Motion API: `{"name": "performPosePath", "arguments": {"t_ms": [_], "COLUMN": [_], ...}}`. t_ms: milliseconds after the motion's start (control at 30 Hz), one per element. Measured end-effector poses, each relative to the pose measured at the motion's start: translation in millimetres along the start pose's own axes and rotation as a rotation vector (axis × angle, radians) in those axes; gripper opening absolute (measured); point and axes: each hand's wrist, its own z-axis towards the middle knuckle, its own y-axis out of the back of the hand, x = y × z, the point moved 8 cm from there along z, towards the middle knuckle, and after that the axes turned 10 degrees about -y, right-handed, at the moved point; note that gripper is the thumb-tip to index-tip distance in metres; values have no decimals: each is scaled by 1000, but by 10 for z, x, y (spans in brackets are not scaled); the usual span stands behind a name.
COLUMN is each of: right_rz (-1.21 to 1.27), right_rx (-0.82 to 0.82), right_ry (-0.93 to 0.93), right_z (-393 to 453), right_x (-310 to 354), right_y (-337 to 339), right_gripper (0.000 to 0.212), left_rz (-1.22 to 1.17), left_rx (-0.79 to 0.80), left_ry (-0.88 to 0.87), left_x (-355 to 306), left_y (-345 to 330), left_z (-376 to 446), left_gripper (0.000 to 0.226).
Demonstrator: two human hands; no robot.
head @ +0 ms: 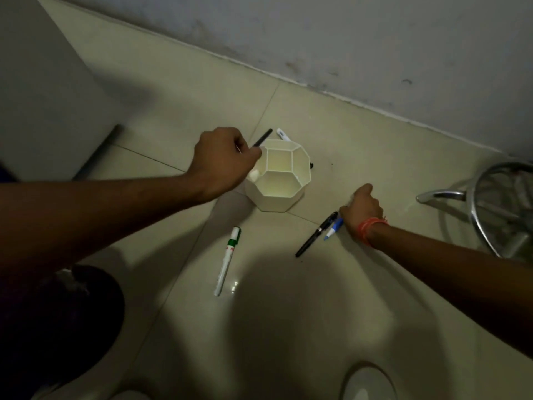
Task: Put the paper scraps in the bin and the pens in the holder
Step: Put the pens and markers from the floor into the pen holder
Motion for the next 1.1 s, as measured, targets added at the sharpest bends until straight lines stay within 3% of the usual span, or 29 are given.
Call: {"name": "performPosePath", "arguments": {"t_ms": [200, 367, 533, 700, 900, 1000, 1100], "right_rz": [339, 623, 780, 564, 404, 395, 503], "right_rx": [-325, -395, -304, -170, -85, -24, 47], "right_ry": [217, 396, 520, 548, 545, 502, 468], "right_z": [-78, -288, -456, -519, -518, -435, -331], "right_x": [463, 834, 1129, 1312, 1317, 1302, 1264], "right_y": [743, 1006, 975, 682, 473, 403, 379], "right_gripper": [40, 50, 45, 18, 15, 16, 26], "left_rz": [53, 80, 155, 161, 208, 194, 126], "left_rx": [-34, -44, 82, 173, 210, 187, 44], "left_ry": [68, 42, 66, 60, 14, -10, -33], "left_x": [85, 42, 88, 86, 136, 177, 158], "left_y": [73, 82, -4, -107, -147, -134, -16], "left_z": [-155, -120, -106, -93, -93, -142, -212], "left_gripper": [33, 35, 37, 31, 27, 31, 37]}}
